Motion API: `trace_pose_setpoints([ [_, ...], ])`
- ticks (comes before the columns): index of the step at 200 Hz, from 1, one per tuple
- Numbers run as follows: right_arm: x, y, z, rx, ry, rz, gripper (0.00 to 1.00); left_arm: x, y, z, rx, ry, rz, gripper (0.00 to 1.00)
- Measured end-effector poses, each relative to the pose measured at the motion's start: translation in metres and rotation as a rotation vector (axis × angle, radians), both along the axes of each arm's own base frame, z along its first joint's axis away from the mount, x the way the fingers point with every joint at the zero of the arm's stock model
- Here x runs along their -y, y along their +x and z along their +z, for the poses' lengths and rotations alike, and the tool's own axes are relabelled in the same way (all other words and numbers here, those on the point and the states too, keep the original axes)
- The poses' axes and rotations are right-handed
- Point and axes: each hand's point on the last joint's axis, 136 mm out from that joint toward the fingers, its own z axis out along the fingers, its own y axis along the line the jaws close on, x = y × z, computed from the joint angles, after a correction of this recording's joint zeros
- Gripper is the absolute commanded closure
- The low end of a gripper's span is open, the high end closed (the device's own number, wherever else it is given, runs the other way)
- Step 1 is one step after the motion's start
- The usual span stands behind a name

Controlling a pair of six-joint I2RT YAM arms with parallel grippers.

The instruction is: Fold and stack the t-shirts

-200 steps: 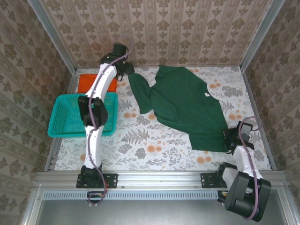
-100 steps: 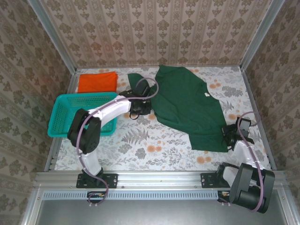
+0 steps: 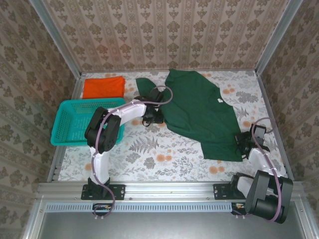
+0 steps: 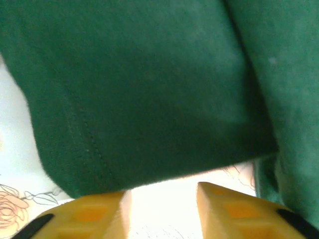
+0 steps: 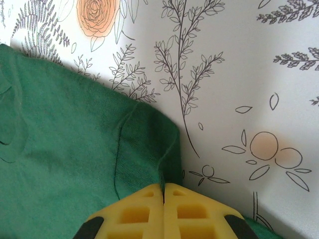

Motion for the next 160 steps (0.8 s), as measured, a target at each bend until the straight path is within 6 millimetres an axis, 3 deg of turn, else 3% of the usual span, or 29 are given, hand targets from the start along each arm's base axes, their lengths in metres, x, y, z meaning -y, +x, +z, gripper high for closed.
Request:
trace_pose_setpoints([
  [35,0.0,0.0,0.0,0.0,-0.002,0.002,1.0,-0.008,0.018,0.002,0.027,0.027,0.02,0.43],
  [73,0.0,0.001,-0.001,-0.004,-0.001,0.002,1.0,-0.017,0.029,-0.006,0.037,0.088,0.021,0.44],
  [89,0.001,0.002,0.0,-0.001,-0.002,0.003,1.0,-0.019,0.032,-0.006,0.047,0.104,0.014,0.52],
  [140,0.003,0.007,0.007,0.014,-0.01,0.005,1.0,-0.029,0.038,-0.006,0.072,0.15,0.017,1.0],
  [160,0.004,0.009,0.01,0.02,-0.012,0.005,1.0,-0.034,0.042,-0.003,0.082,0.151,0.025,1.0],
])
